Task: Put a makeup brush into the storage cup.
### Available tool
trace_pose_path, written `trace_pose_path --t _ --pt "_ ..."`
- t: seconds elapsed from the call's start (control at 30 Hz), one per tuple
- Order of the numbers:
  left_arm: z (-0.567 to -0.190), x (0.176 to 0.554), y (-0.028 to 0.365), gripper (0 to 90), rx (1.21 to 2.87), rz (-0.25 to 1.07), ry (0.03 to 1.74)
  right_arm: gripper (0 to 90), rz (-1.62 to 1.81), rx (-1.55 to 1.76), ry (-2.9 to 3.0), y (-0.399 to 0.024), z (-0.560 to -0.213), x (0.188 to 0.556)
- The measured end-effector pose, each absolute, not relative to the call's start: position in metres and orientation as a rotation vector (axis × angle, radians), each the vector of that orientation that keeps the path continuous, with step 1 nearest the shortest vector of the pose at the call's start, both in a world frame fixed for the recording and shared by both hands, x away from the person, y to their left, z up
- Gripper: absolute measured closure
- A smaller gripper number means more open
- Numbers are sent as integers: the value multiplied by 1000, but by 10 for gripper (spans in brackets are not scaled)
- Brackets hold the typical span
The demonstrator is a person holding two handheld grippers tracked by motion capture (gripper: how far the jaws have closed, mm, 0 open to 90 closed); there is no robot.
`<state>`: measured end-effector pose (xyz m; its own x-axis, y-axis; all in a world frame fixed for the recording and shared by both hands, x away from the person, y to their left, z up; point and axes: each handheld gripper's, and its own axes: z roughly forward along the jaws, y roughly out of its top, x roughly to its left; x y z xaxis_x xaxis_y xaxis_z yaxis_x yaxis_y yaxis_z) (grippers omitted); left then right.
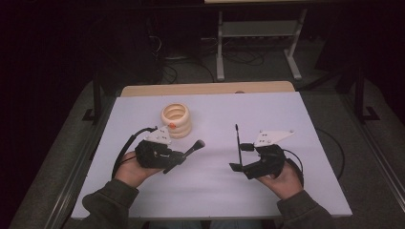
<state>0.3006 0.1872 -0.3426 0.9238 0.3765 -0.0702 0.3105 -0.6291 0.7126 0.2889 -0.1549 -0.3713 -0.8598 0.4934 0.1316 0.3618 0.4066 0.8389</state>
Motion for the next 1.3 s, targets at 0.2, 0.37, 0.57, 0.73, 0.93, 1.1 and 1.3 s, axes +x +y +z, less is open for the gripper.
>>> trace_pose_path --t 0.2,0.37,0.57,0.73,0.93,1.1,1.3 --pt "-346 297 191 793 2231 95 501 215 1469 716 2545 -142 -355 294" --pt "-351 293 192 793 2199 103 508 215 1487 681 2562 -131 -345 299" --pt "-357 291 193 793 2150 119 516 202 1514 672 2585 -116 -346 306" --pt "-360 290 192 793 2127 114 505 216 1555 652 2611 -104 -348 311" --pt "-361 289 191 793 2111 127 489 252 1577 637 2669 -90 -350 315" --pt "-363 289 189 793 2115 127 484 301 1637 644 2686 -83 -353 319" --pt "-363 287 188 793 2107 127 475 379 1680 639 2712 -74 -358 322"
